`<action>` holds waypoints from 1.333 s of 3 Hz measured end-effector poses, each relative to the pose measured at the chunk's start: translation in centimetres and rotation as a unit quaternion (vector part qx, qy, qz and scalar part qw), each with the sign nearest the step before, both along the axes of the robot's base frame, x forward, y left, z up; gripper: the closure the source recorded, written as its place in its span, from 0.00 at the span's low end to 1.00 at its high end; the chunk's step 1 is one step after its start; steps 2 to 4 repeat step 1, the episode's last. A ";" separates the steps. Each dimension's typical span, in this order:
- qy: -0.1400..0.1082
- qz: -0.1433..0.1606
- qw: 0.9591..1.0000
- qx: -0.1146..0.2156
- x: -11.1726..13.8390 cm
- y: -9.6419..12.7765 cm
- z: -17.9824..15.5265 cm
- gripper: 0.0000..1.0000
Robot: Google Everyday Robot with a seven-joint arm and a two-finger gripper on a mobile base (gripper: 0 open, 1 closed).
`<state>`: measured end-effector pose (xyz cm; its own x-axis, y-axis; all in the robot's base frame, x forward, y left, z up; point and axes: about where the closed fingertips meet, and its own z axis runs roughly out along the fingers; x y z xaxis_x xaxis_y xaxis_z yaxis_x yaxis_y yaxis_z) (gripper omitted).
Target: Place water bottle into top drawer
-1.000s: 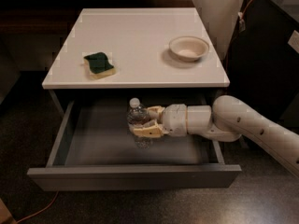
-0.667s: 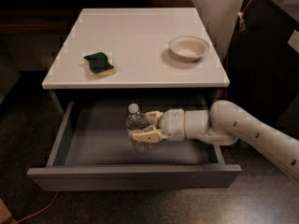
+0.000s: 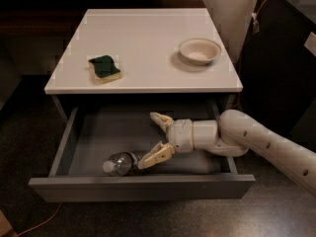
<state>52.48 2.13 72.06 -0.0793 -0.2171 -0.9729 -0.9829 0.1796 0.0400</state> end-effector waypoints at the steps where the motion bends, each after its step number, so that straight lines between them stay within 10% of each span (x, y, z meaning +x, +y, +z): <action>1: 0.000 0.000 1.000 0.000 0.0 0.0 0.0 0.00; 4: 0.000 0.000 1.000 0.000 0.0 0.0 0.0 0.00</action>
Offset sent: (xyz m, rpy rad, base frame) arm 0.0000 0.0000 0.0000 0.0000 0.0000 0.0000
